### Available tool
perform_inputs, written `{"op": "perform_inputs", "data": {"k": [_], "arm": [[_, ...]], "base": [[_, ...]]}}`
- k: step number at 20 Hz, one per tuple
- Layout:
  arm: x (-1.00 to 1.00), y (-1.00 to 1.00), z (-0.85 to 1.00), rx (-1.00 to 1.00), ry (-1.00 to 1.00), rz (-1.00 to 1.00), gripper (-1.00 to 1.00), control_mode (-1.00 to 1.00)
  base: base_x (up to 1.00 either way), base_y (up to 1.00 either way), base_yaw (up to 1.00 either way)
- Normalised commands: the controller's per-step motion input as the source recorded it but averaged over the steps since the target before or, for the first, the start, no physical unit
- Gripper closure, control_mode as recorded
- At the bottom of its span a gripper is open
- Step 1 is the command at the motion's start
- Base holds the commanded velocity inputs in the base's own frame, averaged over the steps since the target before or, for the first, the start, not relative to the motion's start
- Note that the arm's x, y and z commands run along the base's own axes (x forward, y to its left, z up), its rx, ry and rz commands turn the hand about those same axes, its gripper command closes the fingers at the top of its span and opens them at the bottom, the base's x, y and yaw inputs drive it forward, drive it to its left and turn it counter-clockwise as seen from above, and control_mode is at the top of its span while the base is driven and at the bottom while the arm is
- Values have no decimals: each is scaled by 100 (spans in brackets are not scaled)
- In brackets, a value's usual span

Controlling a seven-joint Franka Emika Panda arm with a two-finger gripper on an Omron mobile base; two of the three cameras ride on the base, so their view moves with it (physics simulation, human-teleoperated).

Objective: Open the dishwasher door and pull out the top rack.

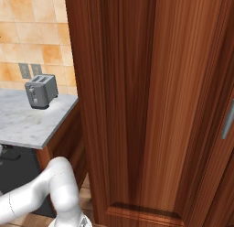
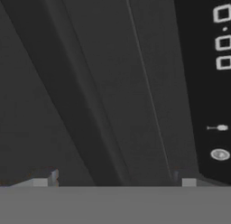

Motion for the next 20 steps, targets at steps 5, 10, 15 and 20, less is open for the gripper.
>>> {"op": "perform_inputs", "data": {"k": [5, 10, 15, 20], "arm": [[25, 0, -58, 0, -5, 3, -100, -100], [16, 0, -55, 0, 0, 3, 100, -100], [1, 0, -58, 0, 0, 0, 100, -100], [-12, 0, -72, 0, 1, 0, 100, -100]], "base": [[0, 0, 0], [0, 0, 0], [0, 0, 0], [0, 0, 0]]}}
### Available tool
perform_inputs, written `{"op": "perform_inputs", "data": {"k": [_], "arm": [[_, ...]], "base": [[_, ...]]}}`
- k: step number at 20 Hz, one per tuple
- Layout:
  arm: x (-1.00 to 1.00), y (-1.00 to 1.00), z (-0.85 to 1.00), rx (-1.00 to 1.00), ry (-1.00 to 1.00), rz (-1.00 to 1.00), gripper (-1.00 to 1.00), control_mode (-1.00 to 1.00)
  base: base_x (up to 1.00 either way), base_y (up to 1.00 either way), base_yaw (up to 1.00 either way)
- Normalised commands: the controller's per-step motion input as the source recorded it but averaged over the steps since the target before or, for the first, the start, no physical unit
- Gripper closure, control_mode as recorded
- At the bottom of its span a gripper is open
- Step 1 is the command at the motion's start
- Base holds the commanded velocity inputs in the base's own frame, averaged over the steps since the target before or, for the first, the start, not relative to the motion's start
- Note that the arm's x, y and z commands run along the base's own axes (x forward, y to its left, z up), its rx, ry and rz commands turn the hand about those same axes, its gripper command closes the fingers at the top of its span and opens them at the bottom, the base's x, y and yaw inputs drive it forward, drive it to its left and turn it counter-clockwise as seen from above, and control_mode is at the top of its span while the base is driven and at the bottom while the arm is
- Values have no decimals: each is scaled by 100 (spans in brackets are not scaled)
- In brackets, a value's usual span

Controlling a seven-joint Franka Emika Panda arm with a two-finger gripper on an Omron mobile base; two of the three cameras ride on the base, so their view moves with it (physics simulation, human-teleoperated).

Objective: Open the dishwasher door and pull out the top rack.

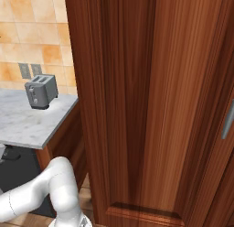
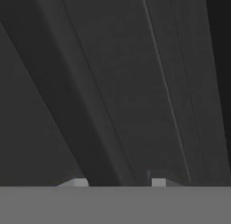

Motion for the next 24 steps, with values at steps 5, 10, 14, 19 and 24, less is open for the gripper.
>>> {"op": "perform_inputs", "data": {"k": [5, 10, 14, 19, 24], "arm": [[-78, 0, -85, 0, 9, 0, 100, -100], [-100, 0, -71, 0, 23, 1, 100, -100], [-100, 0, -74, -2, 39, 0, 100, -100], [-100, -1, -96, -5, 53, 0, 100, -100], [-100, -9, -100, -3, 55, 0, 100, -100]], "base": [[0, 0, 0], [0, 0, 0], [0, 0, 0], [0, 0, 0], [0, 0, 0]]}}
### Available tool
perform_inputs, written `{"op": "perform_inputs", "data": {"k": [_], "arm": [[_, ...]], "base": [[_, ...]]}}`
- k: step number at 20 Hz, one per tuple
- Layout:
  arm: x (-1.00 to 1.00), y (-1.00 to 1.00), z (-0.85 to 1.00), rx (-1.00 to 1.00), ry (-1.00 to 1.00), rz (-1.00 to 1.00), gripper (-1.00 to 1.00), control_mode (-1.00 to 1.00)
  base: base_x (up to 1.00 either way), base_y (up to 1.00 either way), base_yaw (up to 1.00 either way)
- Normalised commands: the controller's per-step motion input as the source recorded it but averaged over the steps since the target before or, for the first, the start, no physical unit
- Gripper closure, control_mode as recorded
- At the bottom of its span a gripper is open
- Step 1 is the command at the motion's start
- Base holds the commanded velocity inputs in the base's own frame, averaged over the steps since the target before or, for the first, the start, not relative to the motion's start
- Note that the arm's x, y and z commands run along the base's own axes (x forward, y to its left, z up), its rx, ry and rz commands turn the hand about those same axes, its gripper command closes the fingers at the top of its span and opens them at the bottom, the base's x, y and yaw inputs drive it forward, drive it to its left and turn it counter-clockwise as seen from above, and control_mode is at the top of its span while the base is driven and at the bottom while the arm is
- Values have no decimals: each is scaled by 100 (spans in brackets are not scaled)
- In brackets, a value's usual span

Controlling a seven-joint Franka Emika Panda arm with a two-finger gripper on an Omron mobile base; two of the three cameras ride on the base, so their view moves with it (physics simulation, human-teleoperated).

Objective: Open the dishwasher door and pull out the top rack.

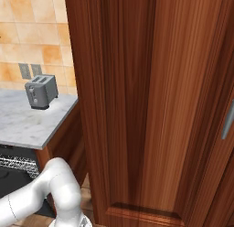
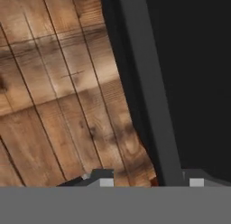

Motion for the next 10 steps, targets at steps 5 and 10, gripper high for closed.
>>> {"op": "perform_inputs", "data": {"k": [5, 10], "arm": [[-100, -9, -100, -4, 56, 0, 100, -100], [-100, -3, -100, -5, 56, 0, 100, -100]], "base": [[0, 0, 0], [0, 0, 0]]}}
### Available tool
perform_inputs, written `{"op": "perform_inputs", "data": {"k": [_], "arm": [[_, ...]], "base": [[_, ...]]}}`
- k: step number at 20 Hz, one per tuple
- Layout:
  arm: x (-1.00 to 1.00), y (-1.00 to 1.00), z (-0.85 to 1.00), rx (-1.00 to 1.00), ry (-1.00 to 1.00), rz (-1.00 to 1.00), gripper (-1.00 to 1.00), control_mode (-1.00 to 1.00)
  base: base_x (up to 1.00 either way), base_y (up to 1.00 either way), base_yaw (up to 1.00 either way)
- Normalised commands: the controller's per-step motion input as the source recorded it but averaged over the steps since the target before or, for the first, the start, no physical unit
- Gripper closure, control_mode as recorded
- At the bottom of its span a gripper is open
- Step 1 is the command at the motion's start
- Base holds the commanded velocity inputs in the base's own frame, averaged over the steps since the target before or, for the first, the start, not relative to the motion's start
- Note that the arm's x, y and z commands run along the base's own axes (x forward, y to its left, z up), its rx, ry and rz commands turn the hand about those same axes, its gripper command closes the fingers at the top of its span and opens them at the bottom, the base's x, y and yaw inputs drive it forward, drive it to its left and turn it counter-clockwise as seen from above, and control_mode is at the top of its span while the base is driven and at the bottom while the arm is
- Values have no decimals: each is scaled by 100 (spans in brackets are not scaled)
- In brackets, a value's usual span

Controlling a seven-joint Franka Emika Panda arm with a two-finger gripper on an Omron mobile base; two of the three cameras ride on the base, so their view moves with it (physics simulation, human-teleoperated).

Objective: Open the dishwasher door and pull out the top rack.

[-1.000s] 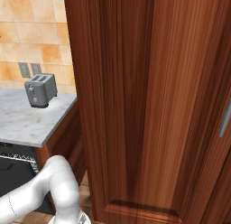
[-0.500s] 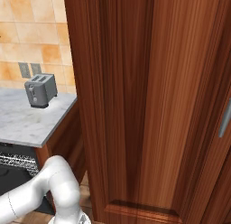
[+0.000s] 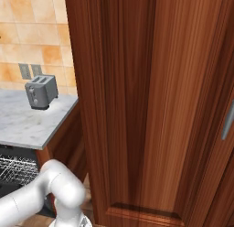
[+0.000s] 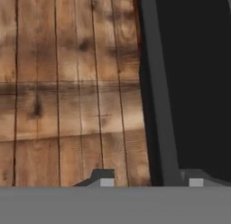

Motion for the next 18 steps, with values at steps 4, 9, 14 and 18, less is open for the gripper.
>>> {"op": "perform_inputs", "data": {"k": [4, 9, 14, 18], "arm": [[-100, 0, -100, -8, 60, 0, -100, -100], [-87, 0, -33, -4, 52, 0, -100, -100], [-14, -4, 100, 0, 27, -14, -100, -100], [-24, 0, 100, 0, 36, -19, -100, -100]], "base": [[0, 0, 0], [0, 0, 0], [0, 0, 0], [0, 0, 0]]}}
